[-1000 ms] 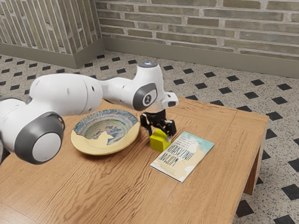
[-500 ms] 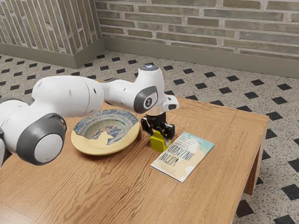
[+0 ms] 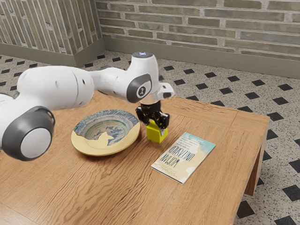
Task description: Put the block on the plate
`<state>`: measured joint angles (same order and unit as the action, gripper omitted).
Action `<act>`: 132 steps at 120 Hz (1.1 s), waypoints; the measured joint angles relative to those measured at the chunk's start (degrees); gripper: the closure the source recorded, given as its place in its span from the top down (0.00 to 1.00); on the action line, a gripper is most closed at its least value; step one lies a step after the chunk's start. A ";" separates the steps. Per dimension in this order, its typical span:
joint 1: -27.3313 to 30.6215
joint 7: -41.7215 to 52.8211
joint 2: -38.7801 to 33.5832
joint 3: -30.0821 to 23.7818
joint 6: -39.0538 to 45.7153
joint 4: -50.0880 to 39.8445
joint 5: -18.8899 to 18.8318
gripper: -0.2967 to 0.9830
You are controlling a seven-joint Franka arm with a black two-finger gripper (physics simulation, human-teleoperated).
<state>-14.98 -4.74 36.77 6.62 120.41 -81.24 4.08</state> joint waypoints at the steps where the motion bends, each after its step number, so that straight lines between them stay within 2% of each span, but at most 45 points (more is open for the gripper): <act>1: 0.08 -0.02 -0.53 0.05 -0.07 -0.32 -0.16 0.49; 19: 4.78 -0.41 -10.42 0.78 -2.23 -8.13 -2.53 0.49; 31: 9.39 -0.54 -13.74 0.83 -3.12 -12.67 -3.19 0.49; 41: 13.00 -0.41 -13.56 0.45 -3.45 -13.25 -3.67 0.49; 58: 17.30 0.44 -7.40 -0.80 -3.62 -8.19 -3.90 0.50; 76: 17.53 1.34 -7.76 -0.90 -3.67 -7.59 -3.28 0.62; 92: 17.49 2.04 -10.35 -0.90 -3.68 -8.61 -2.88 0.69; 112: 12.50 2.12 -20.69 -0.83 -6.05 -11.32 -2.86 0.73; 132: 10.29 1.38 -31.93 -0.90 -9.83 -17.36 -5.21 0.75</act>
<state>-4.69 -3.36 4.84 5.71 110.58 -98.60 -1.13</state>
